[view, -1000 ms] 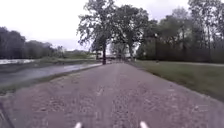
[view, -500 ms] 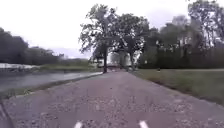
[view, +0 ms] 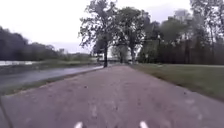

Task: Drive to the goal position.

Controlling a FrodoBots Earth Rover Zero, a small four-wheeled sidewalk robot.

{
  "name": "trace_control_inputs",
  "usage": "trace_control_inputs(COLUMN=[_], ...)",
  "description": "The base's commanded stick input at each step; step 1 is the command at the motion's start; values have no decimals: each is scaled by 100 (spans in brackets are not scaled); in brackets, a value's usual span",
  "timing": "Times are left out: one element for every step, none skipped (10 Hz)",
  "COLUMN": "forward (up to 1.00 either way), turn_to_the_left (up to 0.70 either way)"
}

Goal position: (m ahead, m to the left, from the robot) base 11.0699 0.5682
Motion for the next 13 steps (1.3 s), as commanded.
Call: trace_control_inputs(forward=[70,70,70,70,70,70,70,70,70,70,70,70,70], turn_to_the_left=[0,0,0,0,0,0,0,0,-19,-35,-35,-35,-35])
